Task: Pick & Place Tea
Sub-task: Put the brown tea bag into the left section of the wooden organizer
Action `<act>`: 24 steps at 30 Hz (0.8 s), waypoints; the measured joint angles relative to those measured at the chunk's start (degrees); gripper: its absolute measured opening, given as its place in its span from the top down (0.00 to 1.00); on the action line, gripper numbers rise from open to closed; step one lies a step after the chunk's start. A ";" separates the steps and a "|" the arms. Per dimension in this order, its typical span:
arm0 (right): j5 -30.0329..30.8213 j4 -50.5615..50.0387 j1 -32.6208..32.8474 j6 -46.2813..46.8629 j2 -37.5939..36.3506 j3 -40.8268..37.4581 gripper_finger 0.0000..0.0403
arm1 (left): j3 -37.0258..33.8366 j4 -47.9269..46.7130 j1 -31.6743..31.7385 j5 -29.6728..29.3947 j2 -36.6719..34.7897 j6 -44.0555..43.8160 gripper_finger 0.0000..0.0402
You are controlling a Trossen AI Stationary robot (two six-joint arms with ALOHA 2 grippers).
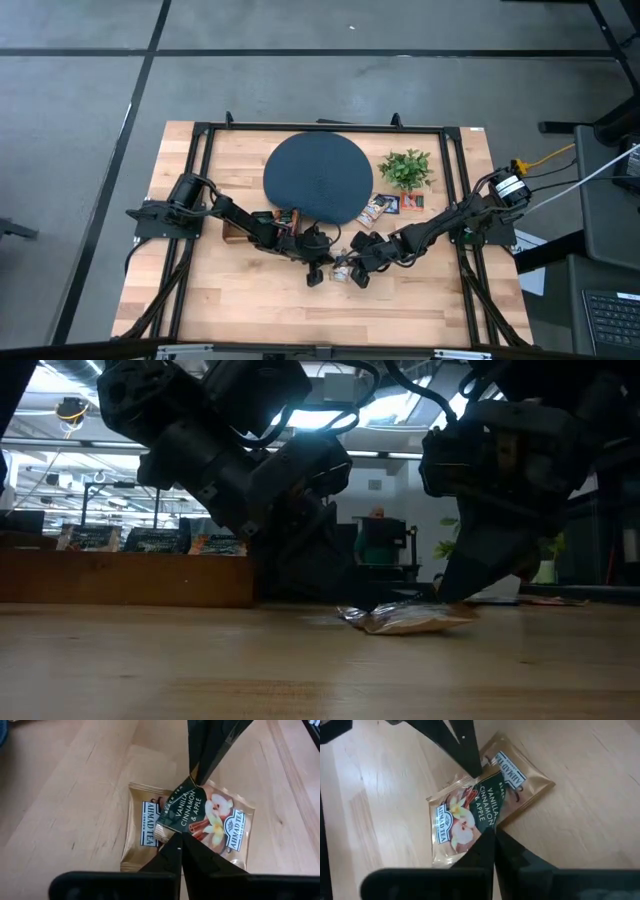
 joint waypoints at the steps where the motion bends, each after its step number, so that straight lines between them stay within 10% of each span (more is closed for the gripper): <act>1: 0.02 -0.01 0.00 -0.09 0.00 0.00 0.98 | 0.00 0.03 0.00 0.10 0.00 0.00 0.99; 24: 0.12 7.08 0.00 -7.80 0.02 0.04 0.99 | 0.04 -1.50 0.13 1.59 -2.92 0.59 0.61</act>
